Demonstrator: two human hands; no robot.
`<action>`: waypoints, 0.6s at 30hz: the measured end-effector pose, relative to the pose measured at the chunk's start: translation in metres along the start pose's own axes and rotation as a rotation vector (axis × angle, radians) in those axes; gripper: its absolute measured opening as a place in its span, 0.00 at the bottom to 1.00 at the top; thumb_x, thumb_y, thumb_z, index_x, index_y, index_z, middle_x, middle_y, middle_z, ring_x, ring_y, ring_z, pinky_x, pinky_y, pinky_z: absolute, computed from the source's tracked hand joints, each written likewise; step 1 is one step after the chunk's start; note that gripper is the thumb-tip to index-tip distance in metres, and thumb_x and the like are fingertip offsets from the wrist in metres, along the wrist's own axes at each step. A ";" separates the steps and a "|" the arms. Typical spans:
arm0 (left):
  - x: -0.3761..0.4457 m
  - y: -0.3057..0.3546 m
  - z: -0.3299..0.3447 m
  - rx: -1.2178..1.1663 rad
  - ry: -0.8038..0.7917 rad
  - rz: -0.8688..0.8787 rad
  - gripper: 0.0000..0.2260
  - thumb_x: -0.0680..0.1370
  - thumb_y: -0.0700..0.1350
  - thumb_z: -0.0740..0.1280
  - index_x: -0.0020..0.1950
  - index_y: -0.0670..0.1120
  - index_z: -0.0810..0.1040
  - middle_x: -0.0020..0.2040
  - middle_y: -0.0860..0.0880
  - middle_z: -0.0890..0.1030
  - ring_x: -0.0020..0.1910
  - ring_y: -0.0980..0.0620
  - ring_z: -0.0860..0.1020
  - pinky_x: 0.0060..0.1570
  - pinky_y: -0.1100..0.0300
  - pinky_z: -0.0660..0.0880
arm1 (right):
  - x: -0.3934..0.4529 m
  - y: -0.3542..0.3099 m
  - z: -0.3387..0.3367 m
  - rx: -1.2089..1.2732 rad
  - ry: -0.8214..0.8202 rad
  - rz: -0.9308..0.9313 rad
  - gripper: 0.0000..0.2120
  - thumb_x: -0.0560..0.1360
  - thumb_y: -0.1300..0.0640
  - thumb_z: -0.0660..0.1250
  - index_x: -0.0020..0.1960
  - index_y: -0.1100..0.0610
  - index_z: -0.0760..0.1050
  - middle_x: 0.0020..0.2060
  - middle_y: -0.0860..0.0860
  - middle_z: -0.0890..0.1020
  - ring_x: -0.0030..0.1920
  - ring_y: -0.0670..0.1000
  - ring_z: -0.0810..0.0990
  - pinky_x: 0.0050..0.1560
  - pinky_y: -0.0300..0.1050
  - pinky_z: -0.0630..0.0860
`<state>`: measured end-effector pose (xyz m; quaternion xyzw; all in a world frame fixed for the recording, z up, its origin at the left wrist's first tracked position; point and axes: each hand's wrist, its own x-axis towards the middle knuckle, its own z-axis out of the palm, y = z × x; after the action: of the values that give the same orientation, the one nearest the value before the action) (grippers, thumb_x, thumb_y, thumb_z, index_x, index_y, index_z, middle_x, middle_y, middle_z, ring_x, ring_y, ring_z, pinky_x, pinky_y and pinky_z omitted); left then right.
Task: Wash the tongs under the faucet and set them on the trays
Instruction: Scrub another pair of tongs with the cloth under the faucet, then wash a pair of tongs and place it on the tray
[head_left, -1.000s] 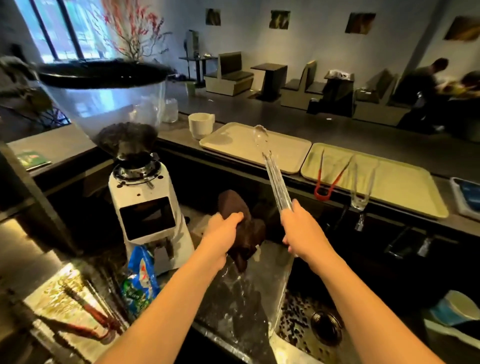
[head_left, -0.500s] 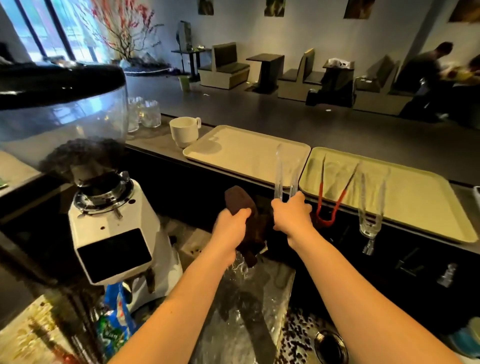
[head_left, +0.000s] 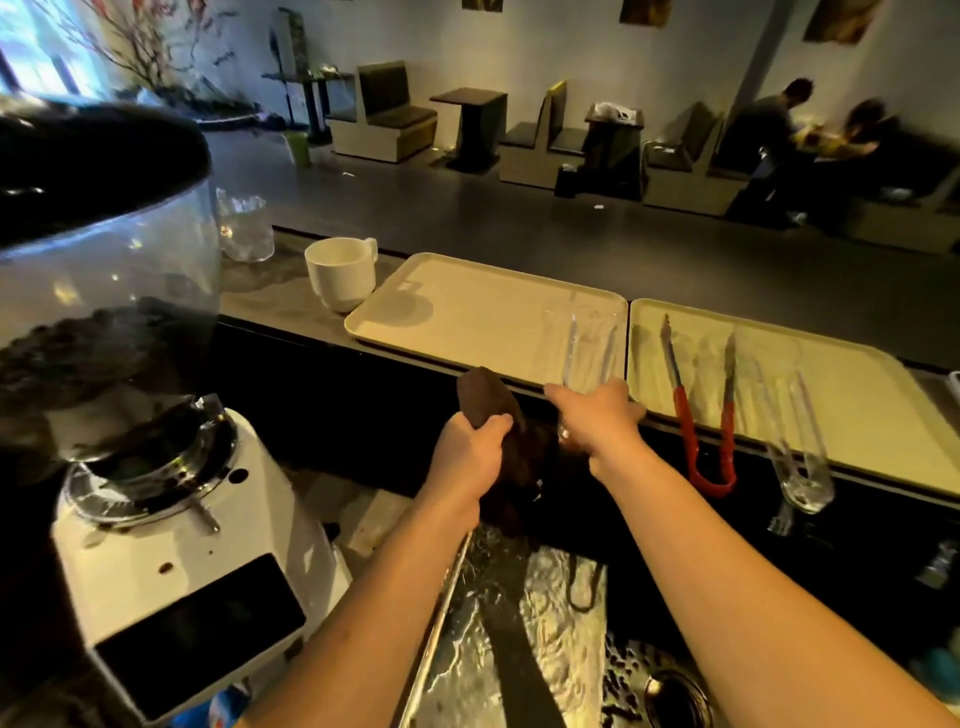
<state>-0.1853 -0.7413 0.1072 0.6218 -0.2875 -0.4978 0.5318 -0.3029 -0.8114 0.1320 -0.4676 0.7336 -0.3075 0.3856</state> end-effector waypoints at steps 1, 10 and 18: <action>0.001 0.001 -0.001 -0.006 -0.007 -0.001 0.08 0.78 0.46 0.66 0.50 0.42 0.81 0.49 0.37 0.85 0.49 0.37 0.84 0.52 0.37 0.80 | -0.003 0.000 -0.002 -0.044 -0.001 -0.005 0.43 0.70 0.40 0.71 0.75 0.58 0.55 0.72 0.59 0.57 0.52 0.58 0.72 0.49 0.48 0.76; -0.040 -0.031 -0.018 -0.009 0.056 -0.036 0.05 0.79 0.49 0.66 0.50 0.53 0.82 0.48 0.50 0.86 0.48 0.51 0.84 0.50 0.54 0.81 | -0.067 0.027 -0.012 0.023 0.111 -0.488 0.07 0.75 0.50 0.67 0.48 0.50 0.69 0.47 0.49 0.77 0.45 0.45 0.76 0.40 0.37 0.70; -0.132 -0.110 -0.049 -0.093 0.302 -0.218 0.10 0.76 0.49 0.69 0.57 0.50 0.80 0.54 0.48 0.84 0.56 0.46 0.82 0.61 0.46 0.78 | -0.122 0.101 0.016 -0.077 -0.378 -0.590 0.06 0.77 0.56 0.64 0.42 0.49 0.73 0.35 0.45 0.78 0.34 0.40 0.75 0.29 0.34 0.65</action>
<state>-0.2035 -0.5757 0.0412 0.6918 -0.1120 -0.4663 0.5398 -0.3024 -0.6620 0.0757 -0.7223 0.4935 -0.2858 0.3912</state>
